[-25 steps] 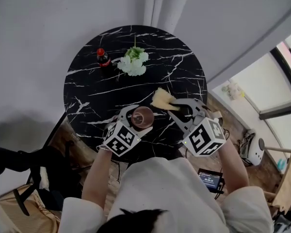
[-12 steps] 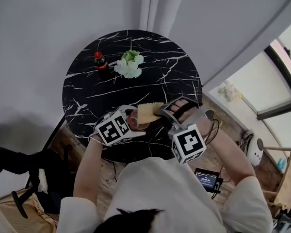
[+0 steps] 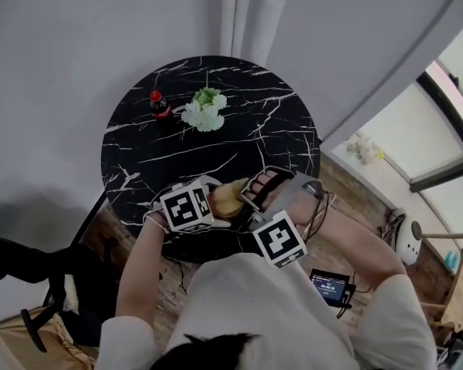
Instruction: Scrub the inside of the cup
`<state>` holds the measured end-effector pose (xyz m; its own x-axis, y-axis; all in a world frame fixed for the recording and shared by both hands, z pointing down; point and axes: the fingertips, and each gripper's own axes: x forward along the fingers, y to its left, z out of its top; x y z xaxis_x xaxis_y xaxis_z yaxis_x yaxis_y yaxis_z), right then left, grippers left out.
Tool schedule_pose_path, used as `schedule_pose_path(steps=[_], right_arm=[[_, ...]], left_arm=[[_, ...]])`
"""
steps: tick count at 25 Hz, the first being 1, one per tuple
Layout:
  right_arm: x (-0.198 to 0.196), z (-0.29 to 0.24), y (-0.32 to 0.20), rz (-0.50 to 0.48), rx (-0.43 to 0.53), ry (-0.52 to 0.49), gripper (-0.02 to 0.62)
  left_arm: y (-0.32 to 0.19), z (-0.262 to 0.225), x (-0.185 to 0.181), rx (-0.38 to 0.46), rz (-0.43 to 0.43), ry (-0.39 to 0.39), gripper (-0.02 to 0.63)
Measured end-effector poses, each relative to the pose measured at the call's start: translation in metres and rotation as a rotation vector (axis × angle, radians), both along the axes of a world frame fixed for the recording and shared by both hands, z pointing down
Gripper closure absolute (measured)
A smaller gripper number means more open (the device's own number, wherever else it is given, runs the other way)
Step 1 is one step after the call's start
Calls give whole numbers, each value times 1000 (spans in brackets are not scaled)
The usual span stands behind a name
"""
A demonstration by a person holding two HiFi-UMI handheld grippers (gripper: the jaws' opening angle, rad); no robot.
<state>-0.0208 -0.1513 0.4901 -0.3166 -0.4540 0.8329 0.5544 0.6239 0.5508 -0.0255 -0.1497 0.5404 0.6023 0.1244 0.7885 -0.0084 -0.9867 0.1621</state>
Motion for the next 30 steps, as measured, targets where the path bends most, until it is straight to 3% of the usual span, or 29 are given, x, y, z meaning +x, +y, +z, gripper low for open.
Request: schedule_pose_path(steps=[6,14,17,21,25,30], right_arm=[[-11,15,8,-22,-2,23,534],[-20,33,4,-9,-9,75,534],[-21,41,1,9,-22,89,534],[-24,42,-4,45,-12,62,534],[-28,41,-8,92,-25,34,534],[-32,37,-14,150,-20,3,537]], left_arm=[[9,8,-6,-7,94,-95,227],[8,14,-2,-24,134,-134,227],[6,17,2,16,160,-148,227],[-2,15,1,128,198,-171,227],[-3,10,-1,158,214,-193,229],[-14,7,-4,249,183,-181,230]])
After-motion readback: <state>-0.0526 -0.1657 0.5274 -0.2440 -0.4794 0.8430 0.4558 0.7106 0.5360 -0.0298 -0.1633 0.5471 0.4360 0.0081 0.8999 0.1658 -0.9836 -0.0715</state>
